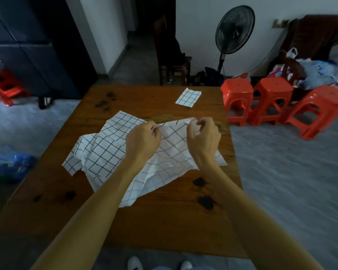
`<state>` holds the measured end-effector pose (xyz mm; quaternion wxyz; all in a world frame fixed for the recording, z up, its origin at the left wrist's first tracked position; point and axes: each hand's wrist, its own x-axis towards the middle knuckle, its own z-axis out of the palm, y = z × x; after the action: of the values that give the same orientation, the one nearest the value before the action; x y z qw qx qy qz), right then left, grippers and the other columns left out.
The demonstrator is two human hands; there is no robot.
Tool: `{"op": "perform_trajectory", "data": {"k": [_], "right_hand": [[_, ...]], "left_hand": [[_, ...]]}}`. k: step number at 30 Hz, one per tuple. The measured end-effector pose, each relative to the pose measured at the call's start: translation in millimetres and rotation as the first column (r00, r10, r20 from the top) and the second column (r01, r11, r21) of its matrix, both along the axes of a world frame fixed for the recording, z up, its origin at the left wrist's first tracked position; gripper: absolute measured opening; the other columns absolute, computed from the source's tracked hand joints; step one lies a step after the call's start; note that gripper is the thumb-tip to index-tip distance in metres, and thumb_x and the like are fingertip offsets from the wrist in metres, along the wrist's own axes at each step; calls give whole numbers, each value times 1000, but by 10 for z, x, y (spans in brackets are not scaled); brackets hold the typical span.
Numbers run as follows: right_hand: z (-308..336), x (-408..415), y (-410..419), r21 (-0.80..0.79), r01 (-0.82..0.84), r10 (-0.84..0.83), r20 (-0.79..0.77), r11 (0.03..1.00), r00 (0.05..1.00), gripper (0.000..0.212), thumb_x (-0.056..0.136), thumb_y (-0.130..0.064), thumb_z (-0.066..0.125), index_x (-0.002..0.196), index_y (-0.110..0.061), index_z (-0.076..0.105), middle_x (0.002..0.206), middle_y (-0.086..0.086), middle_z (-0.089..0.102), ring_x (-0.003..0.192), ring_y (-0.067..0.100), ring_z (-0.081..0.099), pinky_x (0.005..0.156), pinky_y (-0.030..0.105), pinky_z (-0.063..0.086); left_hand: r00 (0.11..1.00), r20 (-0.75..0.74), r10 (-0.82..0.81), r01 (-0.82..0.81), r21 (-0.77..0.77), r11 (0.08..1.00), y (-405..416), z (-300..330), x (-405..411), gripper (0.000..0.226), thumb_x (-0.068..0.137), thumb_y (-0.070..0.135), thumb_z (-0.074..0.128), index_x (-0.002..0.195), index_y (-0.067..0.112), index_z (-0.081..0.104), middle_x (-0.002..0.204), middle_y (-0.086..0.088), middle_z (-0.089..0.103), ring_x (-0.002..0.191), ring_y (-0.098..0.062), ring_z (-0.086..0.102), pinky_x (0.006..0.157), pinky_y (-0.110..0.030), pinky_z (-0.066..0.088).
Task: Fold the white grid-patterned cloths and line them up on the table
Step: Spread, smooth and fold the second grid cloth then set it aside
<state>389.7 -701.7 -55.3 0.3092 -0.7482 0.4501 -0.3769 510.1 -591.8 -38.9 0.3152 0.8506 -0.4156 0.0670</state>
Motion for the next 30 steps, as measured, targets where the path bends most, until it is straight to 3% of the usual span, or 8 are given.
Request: {"op": "perform_trajectory", "data": {"k": [4, 7, 11, 15, 19, 22, 24, 30], "right_hand": [[-36, -276, -64, 488, -21, -72, 172, 873, 982, 59, 96, -54, 41, 88, -1, 66, 76, 14, 63, 69, 26, 60, 70, 43, 52], [-28, -409, -286, 833, -97, -174, 225, 545, 959, 75, 88, -72, 42, 114, -4, 62, 99, 9, 66, 90, 23, 63, 84, 41, 53], [-39, -593, -544, 948, -149, -271, 228, 282, 935, 76, 72, -79, 55, 119, -20, 51, 114, 13, 61, 96, 29, 63, 68, 41, 57], [-108, -748, -611, 931, -9, -190, 84, 364, 978, 57, 77, -45, 76, 115, -8, 58, 107, 15, 65, 88, 27, 67, 51, 32, 53], [-177, -793, -598, 887, 65, -268, 67, 456, 961, 13, 88, -17, 68, 88, -6, 61, 79, 12, 65, 71, 24, 64, 71, 41, 60], [-81, -828, -551, 796, -10, -199, 163, 605, 966, 11, 89, -15, 59, 79, -12, 61, 64, 4, 60, 55, 14, 56, 41, 22, 45], [42, -854, -510, 728, -77, -127, 221, 681, 967, 19, 92, -12, 53, 73, -13, 57, 46, -6, 54, 41, 7, 49, 34, 15, 34], [335, -875, -582, 589, -245, 65, 310, 770, 949, 34, 81, -9, 52, 52, -25, 55, 59, -5, 52, 59, 12, 51, 57, 29, 41]], "left_hand": [[986, 145, -82, 66, 110, 992, -198, -79, -264, 16, 90, 21, 56, 81, 12, 65, 65, 0, 62, 54, -18, 53, 48, -22, 35], [930, 271, -250, 197, 207, 958, -327, -229, -456, 14, 85, 20, 59, 75, 12, 64, 61, -1, 59, 46, -20, 53, 42, -21, 30], [831, 341, -440, 342, 312, 886, -467, -436, -712, 13, 78, 24, 70, 75, 12, 65, 62, -2, 58, 47, -18, 51, 45, -21, 25], [779, 247, -577, 448, 424, 787, -530, -574, -957, 26, 90, 33, 54, 101, 13, 67, 81, -2, 63, 65, -19, 58, 53, -27, 42], [818, -32, -574, 551, 330, 767, -580, -467, -999, 47, 90, 60, 42, 101, 21, 66, 90, 6, 65, 74, -11, 57, 59, -26, 43], [841, -242, -483, 527, 165, 834, -680, -313, -786, 24, 95, 36, 46, 109, 24, 60, 100, 6, 65, 84, -7, 57, 71, -21, 48], [846, -302, -439, 492, 127, 861, -813, -226, -626, 38, 90, 20, 53, 128, 26, 50, 122, 4, 58, 105, -9, 53, 90, -30, 49], [711, -261, -653, 703, 240, 669, -1247, 89, -497, 76, 71, -4, 62, 137, 27, 42, 153, 2, 29, 143, -16, 16, 113, -37, 18]]}}
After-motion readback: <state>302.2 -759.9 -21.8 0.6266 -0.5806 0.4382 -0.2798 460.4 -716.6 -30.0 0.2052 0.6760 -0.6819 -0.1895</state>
